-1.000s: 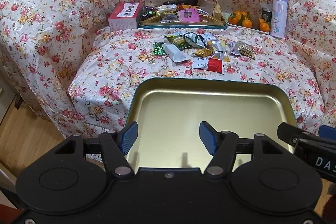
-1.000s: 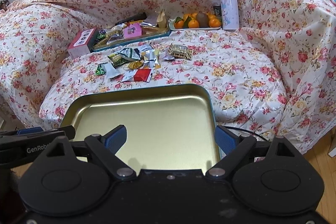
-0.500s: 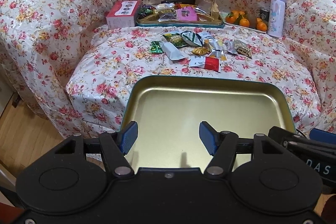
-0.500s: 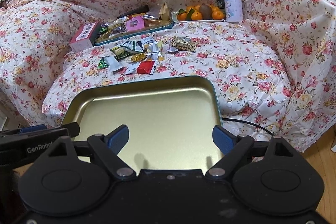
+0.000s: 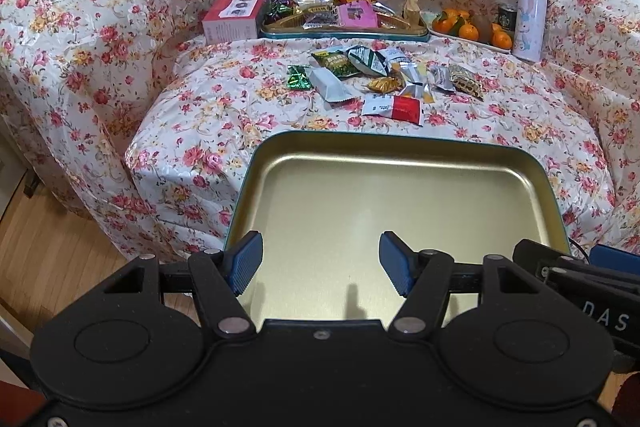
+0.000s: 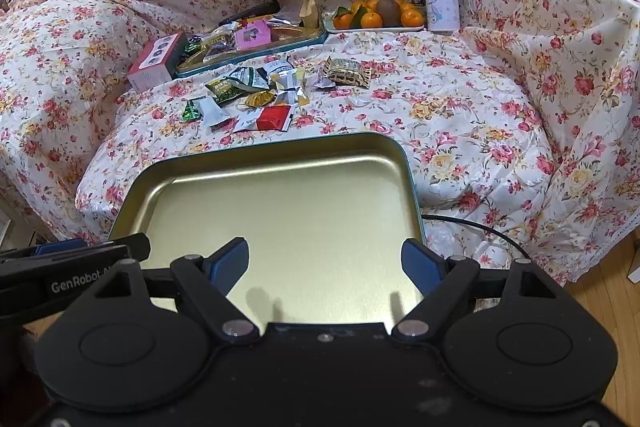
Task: Organize snacks
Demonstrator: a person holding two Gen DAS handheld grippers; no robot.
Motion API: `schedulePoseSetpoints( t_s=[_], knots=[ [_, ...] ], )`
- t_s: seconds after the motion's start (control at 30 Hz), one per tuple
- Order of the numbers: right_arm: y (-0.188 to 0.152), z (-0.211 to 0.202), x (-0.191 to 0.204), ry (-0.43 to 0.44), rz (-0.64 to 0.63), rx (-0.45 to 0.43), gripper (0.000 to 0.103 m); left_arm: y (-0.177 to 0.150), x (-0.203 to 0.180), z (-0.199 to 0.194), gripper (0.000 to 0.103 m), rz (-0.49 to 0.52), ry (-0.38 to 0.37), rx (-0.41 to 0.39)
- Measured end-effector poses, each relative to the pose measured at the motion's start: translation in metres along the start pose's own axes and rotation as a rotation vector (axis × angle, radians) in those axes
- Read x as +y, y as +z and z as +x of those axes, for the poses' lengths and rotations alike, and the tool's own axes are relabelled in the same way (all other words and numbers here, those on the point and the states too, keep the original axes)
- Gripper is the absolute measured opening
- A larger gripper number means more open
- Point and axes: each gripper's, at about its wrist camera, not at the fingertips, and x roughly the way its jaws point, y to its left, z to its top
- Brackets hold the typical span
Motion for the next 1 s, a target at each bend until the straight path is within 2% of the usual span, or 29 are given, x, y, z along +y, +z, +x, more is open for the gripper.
schedulePoseSetpoints(
  t_s=[1.0],
  knots=[
    [-0.0018,0.0037,0.0016,-0.011,0.004,0.017,0.087,-0.0016,0.0004,0.0059,0.066,-0.001,0.0,0.036]
  ],
)
